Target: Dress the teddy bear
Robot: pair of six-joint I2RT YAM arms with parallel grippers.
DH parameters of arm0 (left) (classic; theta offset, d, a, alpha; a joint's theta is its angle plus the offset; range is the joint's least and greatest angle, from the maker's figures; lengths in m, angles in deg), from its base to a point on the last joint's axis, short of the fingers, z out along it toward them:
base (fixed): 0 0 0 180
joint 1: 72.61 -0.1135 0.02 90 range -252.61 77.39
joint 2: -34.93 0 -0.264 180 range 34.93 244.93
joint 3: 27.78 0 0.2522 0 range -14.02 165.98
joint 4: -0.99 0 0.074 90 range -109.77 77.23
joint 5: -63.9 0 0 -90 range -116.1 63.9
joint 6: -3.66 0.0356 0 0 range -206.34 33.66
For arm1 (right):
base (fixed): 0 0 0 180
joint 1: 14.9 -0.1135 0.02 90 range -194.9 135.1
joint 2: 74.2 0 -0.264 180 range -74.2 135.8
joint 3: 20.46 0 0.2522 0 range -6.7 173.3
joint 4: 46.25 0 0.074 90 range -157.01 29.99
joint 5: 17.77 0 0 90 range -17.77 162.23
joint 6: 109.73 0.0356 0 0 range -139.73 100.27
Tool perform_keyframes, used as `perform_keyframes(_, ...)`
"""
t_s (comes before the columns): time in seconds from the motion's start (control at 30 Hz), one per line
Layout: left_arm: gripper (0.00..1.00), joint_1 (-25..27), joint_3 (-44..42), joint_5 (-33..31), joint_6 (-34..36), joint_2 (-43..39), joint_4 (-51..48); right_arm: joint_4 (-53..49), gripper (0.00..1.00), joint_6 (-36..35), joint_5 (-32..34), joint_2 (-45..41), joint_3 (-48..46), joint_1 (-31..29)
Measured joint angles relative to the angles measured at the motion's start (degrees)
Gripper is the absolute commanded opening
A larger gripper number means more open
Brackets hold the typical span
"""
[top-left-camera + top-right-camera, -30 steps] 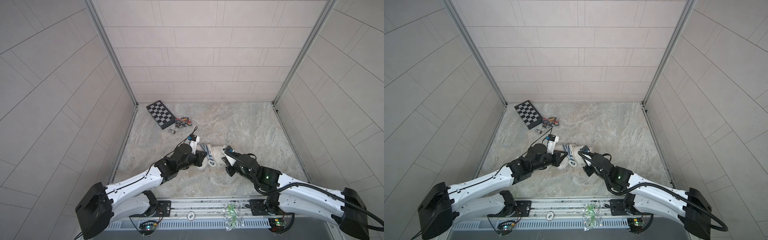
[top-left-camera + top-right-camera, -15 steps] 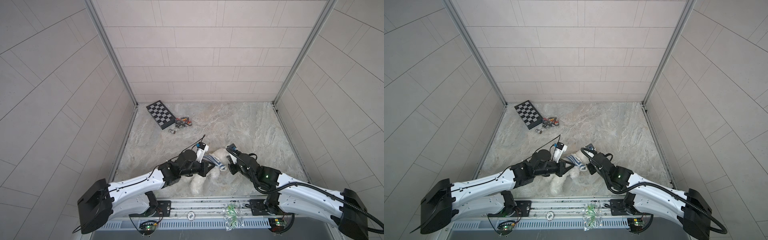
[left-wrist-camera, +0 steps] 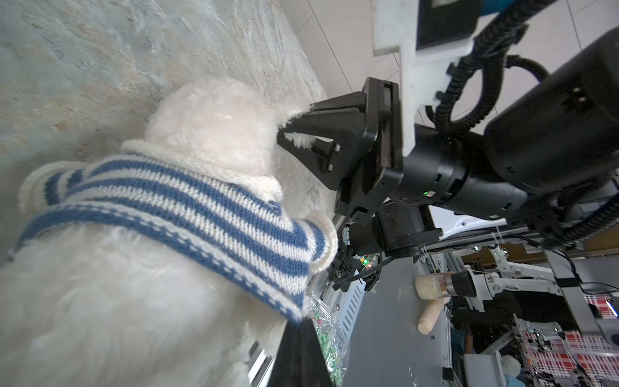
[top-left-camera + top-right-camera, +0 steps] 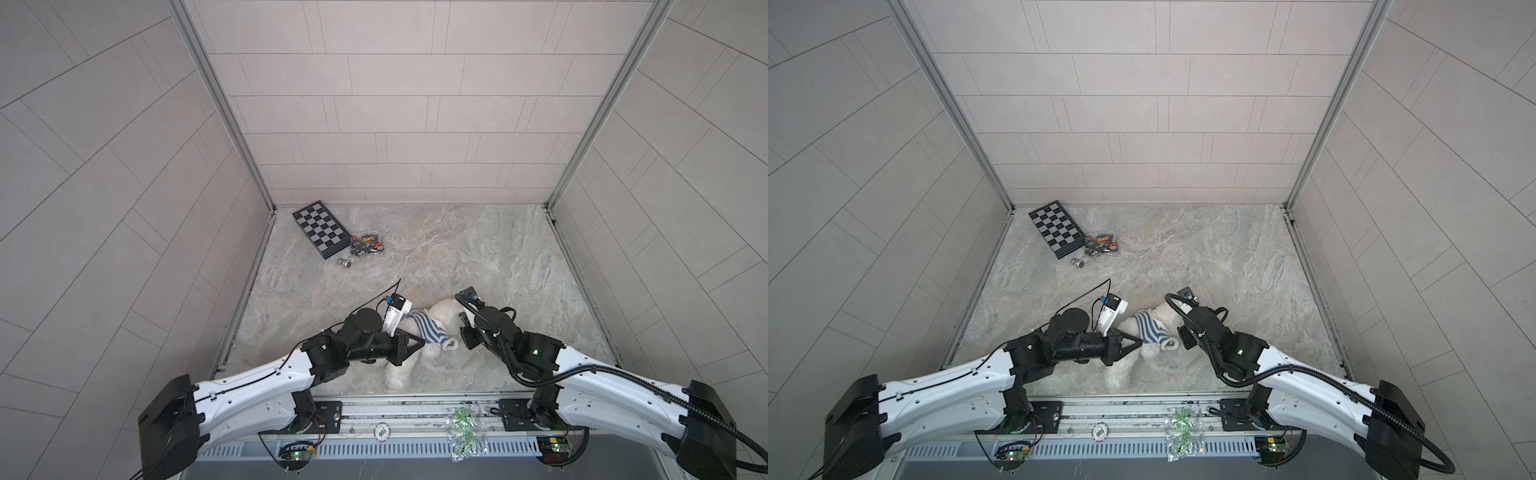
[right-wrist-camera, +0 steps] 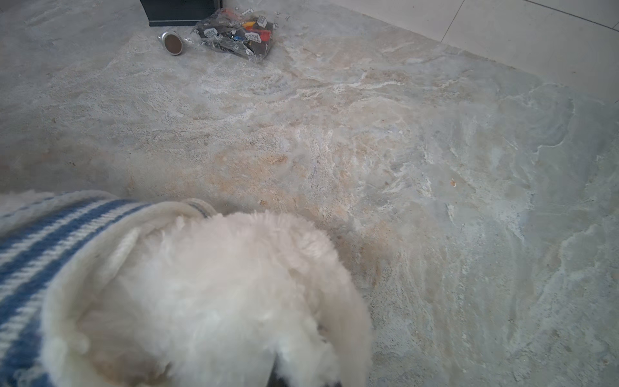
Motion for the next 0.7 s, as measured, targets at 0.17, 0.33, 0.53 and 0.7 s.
perform_keyframes(0.17,0.00,0.00,-0.02,1.64,-0.20,0.00,0.50,-0.48,0.00,0.39,0.42,-0.04,0.00,0.00)
perform_keyframes(0.33,0.00,1.62,0.28,1.36,1.44,1.46,-1.90,-0.61,0.00,0.68,0.57,-0.04,0.00,0.00)
perform_keyframes(0.53,0.00,4.48,2.97,1.60,3.02,8.48,-1.84,-1.64,0.00,0.87,1.25,-0.04,0.00,0.02)
perform_keyframes(0.7,0.00,2.32,2.95,1.49,5.55,4.98,-6.27,-3.56,0.00,1.09,1.03,-0.70,0.00,1.31)
